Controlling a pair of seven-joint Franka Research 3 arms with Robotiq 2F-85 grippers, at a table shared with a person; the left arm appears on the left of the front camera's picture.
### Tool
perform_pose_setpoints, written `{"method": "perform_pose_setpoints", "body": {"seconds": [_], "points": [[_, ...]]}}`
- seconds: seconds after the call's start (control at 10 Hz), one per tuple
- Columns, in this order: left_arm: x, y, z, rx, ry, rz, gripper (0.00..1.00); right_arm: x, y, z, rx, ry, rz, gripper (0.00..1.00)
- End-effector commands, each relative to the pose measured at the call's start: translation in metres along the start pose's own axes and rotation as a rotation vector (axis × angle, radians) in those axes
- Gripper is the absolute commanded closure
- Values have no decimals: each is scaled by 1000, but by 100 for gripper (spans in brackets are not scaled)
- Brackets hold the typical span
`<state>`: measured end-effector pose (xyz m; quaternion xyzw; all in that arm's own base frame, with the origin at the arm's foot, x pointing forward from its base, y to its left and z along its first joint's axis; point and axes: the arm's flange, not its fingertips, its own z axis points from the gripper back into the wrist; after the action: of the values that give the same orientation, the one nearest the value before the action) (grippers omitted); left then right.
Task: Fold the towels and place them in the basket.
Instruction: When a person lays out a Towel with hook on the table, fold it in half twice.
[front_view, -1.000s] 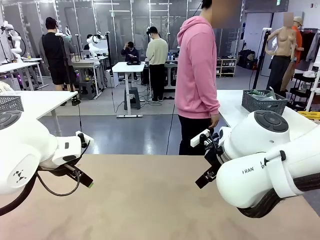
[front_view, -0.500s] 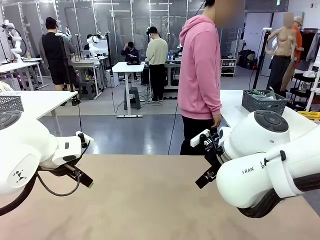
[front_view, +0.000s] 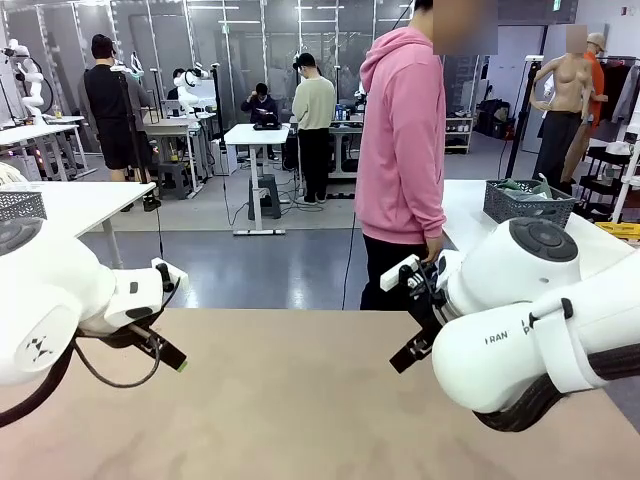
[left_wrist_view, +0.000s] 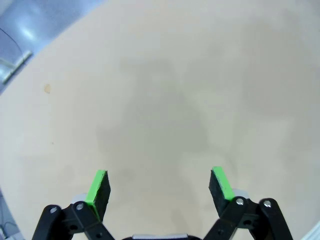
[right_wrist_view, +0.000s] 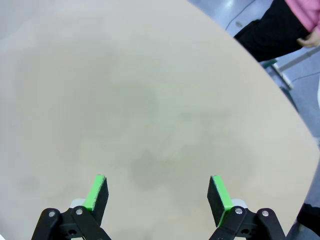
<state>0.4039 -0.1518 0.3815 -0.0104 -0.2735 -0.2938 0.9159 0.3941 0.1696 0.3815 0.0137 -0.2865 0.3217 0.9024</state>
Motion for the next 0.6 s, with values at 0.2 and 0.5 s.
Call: {"method": "perform_pose_setpoints", "body": {"seconds": [0.2, 0.5], "points": [[61, 32, 122, -49, -68, 54, 0, 62, -49, 115, 114, -124, -98, 0], [69, 65, 259, -44, -104, 36, 0, 71, -100, 242, 121, -164, -122, 0]]}}
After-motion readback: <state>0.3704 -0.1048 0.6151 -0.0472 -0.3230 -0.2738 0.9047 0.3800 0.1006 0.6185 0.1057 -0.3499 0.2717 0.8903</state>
